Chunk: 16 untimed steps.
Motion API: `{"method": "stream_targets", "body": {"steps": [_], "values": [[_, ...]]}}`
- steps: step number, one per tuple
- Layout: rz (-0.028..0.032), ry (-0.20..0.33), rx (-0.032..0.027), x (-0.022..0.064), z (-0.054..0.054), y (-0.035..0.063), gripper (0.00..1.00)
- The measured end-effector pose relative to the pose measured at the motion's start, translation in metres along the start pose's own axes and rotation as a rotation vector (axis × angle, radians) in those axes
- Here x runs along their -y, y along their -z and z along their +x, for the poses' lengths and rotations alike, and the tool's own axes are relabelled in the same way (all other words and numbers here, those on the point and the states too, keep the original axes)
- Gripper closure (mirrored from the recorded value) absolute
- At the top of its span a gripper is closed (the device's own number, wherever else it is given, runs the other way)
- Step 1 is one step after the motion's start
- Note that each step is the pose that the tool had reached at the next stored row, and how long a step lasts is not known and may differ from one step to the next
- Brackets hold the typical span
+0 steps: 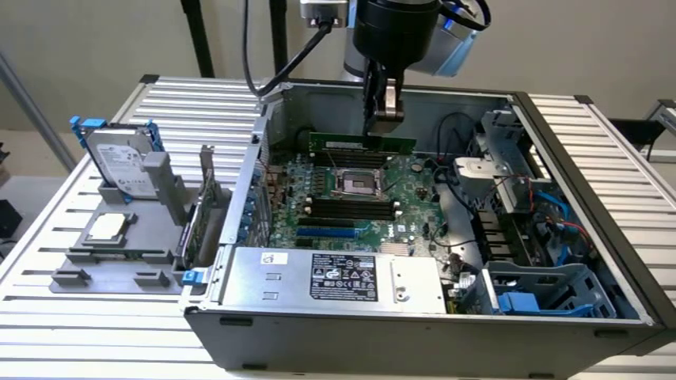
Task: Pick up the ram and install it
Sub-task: 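Pick up the ram and move it above insertion slot, then insert the ram into the slot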
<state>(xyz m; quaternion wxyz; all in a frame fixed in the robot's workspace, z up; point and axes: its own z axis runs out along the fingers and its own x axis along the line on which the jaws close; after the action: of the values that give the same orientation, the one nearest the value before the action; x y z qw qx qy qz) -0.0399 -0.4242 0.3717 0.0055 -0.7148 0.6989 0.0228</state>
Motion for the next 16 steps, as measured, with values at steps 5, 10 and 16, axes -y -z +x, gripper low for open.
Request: {"method": "stream_targets", "body": {"steps": [5,10,16], "values": [[0.0001,0.0,0.0001,0.0,0.0,0.0,0.86],[0.0,0.0,0.0,0.0,0.0,0.0,0.86],[0.0012,-0.003,-0.0002,-0.0014,-0.0042,-0.0062,0.86]]}}
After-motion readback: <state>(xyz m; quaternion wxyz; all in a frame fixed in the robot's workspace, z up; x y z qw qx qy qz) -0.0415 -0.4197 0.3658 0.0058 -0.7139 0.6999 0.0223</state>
